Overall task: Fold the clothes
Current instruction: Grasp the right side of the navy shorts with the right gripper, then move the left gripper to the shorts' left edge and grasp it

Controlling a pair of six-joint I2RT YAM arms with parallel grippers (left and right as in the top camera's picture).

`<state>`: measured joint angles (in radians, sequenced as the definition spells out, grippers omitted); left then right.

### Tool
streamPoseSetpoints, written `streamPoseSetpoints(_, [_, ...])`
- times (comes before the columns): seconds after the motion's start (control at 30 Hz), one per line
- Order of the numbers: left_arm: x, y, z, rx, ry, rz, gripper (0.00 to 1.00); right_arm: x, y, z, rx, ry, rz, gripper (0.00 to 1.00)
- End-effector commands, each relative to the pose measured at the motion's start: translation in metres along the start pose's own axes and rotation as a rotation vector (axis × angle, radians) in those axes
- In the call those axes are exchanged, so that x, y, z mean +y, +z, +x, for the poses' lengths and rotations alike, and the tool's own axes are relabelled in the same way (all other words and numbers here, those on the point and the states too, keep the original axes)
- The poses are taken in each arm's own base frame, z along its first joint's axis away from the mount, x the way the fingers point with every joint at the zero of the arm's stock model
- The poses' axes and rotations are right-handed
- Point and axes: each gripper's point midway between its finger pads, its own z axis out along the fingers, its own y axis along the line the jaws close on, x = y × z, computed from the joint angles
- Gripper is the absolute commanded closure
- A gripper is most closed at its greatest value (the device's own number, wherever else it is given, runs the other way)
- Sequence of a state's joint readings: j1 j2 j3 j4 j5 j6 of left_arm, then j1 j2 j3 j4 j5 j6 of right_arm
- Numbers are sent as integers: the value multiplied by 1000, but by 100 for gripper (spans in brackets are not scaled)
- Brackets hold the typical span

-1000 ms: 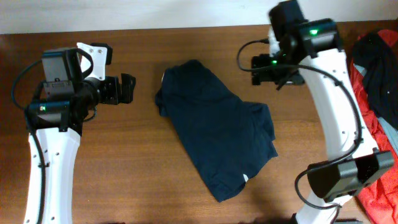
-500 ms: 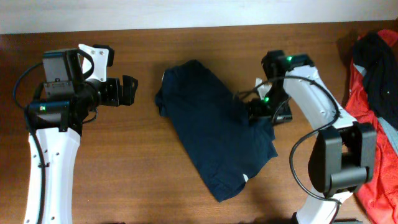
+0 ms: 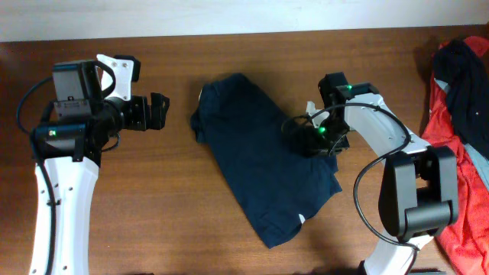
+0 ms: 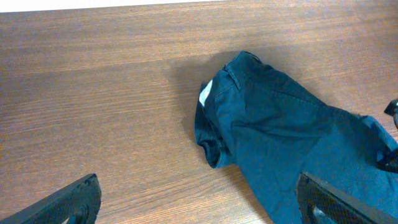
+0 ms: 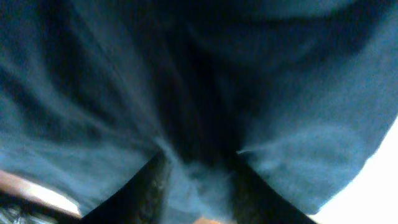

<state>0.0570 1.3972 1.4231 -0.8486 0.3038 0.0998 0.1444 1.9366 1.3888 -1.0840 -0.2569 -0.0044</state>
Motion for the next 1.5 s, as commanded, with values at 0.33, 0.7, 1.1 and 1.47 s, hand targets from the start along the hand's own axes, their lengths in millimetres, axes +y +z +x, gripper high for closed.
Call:
streamPoseSetpoints(0.33, [-4, -3, -14, -47, 8, 14, 1, 23, -156, -15, -332, -123, 140, 96])
streamPoseSetpoints(0.7, [-13, -4, -25, -92, 25, 70, 1, 92, -236, -18, -597, -466, 179, 96])
streamPoseSetpoints(1.1, [-28, -8, -36, -139, 48, 154, 1, 143, -302, 9, -793, -483, 274, 96])
streamPoseSetpoints(1.47, [-34, -5, -41, -158, 147, 130, 1, 177, -329, 77, -845, -768, 454, 96])
